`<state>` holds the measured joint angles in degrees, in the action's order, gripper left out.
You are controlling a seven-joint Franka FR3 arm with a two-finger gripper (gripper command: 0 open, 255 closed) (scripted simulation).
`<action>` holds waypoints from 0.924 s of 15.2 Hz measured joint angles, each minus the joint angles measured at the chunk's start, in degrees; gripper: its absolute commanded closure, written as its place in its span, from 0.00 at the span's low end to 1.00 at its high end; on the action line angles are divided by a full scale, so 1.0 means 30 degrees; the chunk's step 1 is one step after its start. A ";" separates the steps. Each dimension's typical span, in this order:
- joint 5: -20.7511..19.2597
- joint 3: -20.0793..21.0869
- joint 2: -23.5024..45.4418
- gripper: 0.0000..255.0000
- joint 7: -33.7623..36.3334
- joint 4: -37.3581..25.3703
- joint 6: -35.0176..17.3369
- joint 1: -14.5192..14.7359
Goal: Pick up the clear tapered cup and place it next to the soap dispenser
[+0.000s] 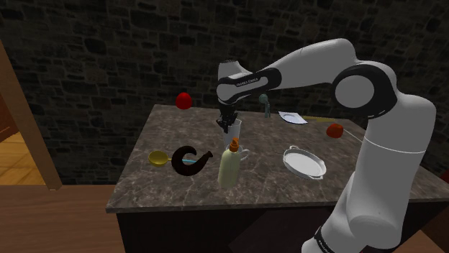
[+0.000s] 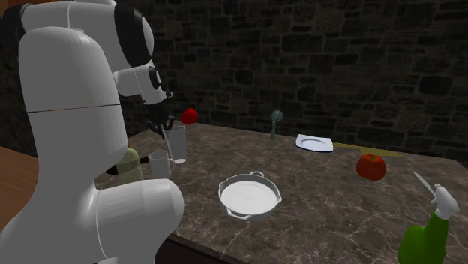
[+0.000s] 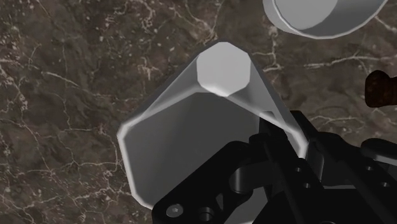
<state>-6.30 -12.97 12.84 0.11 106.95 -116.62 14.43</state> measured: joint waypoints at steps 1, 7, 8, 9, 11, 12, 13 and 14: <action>0.0001 0.0001 0.0007 1.00 0.0002 0.0005 -0.0015 0.0000; 0.0001 0.0001 0.0012 0.00 0.0004 0.0009 -0.0035 0.0000; 0.0001 0.0001 0.0011 0.00 0.0004 0.0008 -0.0036 0.0000; 0.0001 0.0001 0.0011 0.00 0.0004 0.0008 -0.0036 0.0000; 0.0001 0.0001 0.0011 0.00 0.0004 0.0008 -0.0036 0.0000; -0.0024 0.0006 -0.0151 0.00 0.0015 -0.0104 0.0235 0.0029; -0.0055 0.0024 -0.0358 0.00 0.0050 -0.0349 0.0678 0.0085; -0.0063 0.0050 -0.0520 0.00 0.0067 -0.0771 0.1253 0.0140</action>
<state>-6.49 -12.82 11.28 0.32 104.64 -112.86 14.85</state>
